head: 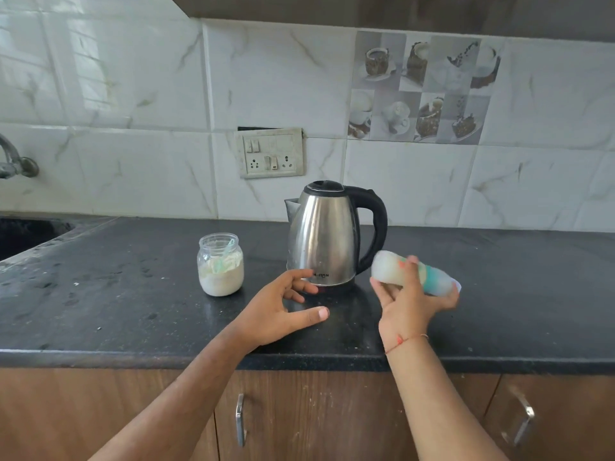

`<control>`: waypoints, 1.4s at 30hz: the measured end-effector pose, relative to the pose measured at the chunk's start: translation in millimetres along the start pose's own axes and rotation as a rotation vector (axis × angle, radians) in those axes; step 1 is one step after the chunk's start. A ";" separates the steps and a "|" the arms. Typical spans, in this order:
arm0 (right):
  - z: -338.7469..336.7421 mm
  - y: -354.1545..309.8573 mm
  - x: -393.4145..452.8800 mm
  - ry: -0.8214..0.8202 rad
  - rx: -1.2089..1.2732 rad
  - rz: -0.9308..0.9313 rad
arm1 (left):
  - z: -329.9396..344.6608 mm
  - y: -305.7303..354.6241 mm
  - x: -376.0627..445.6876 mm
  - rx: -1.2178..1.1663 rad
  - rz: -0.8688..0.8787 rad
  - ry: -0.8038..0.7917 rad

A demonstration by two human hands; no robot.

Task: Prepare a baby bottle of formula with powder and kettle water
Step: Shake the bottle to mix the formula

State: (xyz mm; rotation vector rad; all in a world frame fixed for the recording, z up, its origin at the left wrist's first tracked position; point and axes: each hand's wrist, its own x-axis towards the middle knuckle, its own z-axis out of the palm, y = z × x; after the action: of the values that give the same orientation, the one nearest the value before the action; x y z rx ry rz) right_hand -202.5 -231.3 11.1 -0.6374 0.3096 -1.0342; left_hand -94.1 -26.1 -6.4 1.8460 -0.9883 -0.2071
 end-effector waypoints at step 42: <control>-7.1 4.8 14.9 0.024 0.046 0.053 | 2.2 -6.8 3.4 -0.092 -0.015 0.185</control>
State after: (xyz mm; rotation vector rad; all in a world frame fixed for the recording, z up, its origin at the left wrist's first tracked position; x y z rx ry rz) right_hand -195.6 -245.0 3.4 -0.5727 0.3212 -0.9960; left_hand -89.4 -28.8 -12.2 1.7548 -0.8241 -0.0873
